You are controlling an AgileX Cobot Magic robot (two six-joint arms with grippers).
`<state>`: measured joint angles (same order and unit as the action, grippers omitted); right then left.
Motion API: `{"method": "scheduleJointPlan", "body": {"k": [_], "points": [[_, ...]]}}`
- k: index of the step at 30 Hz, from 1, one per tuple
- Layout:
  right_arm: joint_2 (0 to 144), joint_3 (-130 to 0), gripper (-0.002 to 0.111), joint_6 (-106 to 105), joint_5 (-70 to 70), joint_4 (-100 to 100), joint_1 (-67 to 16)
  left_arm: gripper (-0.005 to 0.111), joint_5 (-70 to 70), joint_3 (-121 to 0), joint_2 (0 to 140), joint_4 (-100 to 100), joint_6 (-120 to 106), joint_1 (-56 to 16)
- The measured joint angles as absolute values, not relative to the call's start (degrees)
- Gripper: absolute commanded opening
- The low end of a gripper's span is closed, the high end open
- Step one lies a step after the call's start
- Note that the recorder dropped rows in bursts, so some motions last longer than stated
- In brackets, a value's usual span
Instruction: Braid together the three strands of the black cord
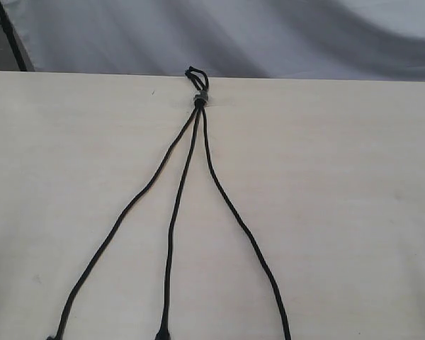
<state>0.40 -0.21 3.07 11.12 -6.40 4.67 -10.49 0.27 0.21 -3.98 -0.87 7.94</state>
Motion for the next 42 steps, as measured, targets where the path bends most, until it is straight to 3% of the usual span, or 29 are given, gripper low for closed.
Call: {"method": "scheduleJointPlan", "body": {"k": [7, 16, 23, 26, 29, 31, 34, 36, 38, 42], "points": [[0.4, -0.21, 0.084, 7.56, -0.64, -9.78, 4.67, 0.0, 5.16, 0.27, 0.21, -4.1, 7.85, 7.94], [0.3, -1.92, 0.084, 13.49, -20.8, -10.88, 4.67, 0.0, 41.07, -0.72, 0.0, -3.9, 23.19, 7.94], [9.41, -15.91, 0.084, 13.39, -12.36, -1.6, 4.67, 0.0, 22.59, -14.79, 8.7, -2.52, 14.66, 7.94], [24.13, -20.75, 0.084, 13.75, -4.37, -0.63, 4.67, 0.0, 8.58, -21.23, 22.82, 0.47, 14.19, 7.94], [34.96, -21.02, 0.084, 13.75, -3.15, -0.64, 2.63, 0.0, 3.61, -21.81, 31.39, 0.87, 12.78, 7.94], [44.53, -21.78, 0.07, 13.63, -3.91, 1.42, -2.78, 0.0, 1.48, -21.81, 38.11, 0.98, 11.33, 7.94], [56.15, -27.76, 0.028, 13.13, 0.4, 3.49, -13.76, 0.0, 1.09, -21.81, 44.74, 0.98, 10.85, 7.94], [64.22, -33.82, 0.007, 12.24, 4.24, 3.9, -22.63, 0.0, 1.05, -22.11, 48.69, 0.98, 10.72, 7.94], [72.32, -40.5, 0.0, 11.99, 10.17, 3.9, -29.42, 0.0, 0.95, -22.11, 51.58, 0.98, 10.62, 7.94], [83.27, -49.27, 0.0, 11.85, 18.05, 3.9, -36.75, 0.0, 0.91, -22.11, 53.24, 0.98, 10.64, 7.94]]}}
